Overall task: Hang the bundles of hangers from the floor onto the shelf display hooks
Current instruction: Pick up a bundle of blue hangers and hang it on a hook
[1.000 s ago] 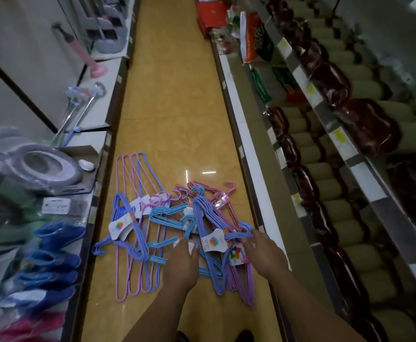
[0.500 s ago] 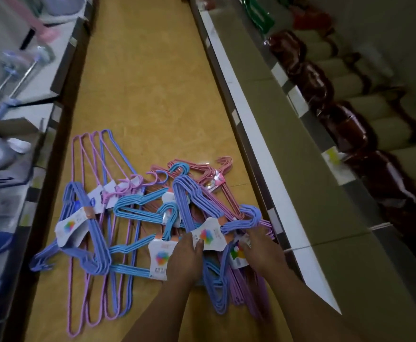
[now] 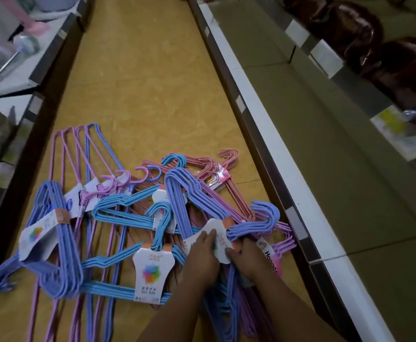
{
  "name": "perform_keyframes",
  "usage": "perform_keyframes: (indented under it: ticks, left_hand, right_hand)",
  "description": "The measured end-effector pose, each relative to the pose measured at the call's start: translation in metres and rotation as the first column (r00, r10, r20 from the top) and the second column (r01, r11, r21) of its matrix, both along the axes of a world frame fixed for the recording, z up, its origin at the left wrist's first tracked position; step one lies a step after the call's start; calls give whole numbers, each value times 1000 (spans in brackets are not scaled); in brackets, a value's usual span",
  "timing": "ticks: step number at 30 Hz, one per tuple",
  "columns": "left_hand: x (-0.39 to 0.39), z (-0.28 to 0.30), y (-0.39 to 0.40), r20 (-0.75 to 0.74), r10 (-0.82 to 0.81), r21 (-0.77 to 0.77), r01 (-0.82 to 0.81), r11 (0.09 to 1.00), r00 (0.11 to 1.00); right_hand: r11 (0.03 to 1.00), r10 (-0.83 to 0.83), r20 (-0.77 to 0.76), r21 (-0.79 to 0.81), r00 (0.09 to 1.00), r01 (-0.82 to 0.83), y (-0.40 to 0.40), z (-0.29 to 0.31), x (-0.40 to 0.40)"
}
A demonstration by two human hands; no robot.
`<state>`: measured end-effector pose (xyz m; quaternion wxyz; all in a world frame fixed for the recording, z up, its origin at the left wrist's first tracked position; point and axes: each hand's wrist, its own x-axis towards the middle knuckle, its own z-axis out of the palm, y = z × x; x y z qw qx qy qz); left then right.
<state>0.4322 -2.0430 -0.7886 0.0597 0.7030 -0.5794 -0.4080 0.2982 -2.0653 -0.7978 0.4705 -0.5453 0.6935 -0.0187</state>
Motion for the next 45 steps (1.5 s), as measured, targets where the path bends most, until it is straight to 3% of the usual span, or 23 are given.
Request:
perform_keyframes:
  ticks: [6, 13, 16, 22, 29, 33, 40, 45]
  left_hand:
    - [4, -2, -3, -41, 38, -23, -39, 999, 998]
    - [19, 20, -15, -38, 158, -129, -162, 978, 987]
    - [24, 43, -19, -7, 162, -109, -162, 981, 987]
    - [34, 110, -13, 62, 162, -62, -158, 986, 985]
    - [54, 229, -2, 183, 109, -30, -105, 994, 977]
    - [70, 310, 4, 177, 109, 22, -115, 993, 978]
    - [113, 446, 28, 267, 93, 59, -113, 992, 959]
    - [142, 513, 49, 366, 73, 44, -96, 994, 928]
  right_hand:
    - [992, -117, 44, -44, 992, 119, -3, -1, 12]
    - [992, -111, 72, -44, 991, 114, -1, 28, 24]
    - [997, 55, -79, -58, 995, -60, 1, 57, 25]
    - [996, -30, -183, -91, 983, 14, 3, 121, 17]
    - [992, 76, -239, -84, 968, -98, 6, 246, 32]
    - [976, 150, -255, -116, 955, -185, 2, 328, 51]
    - [926, 353, -223, -55, 909, -373, -5, 475, 77]
    - [863, 493, -177, -24, 852, -504, -2, 557, 107]
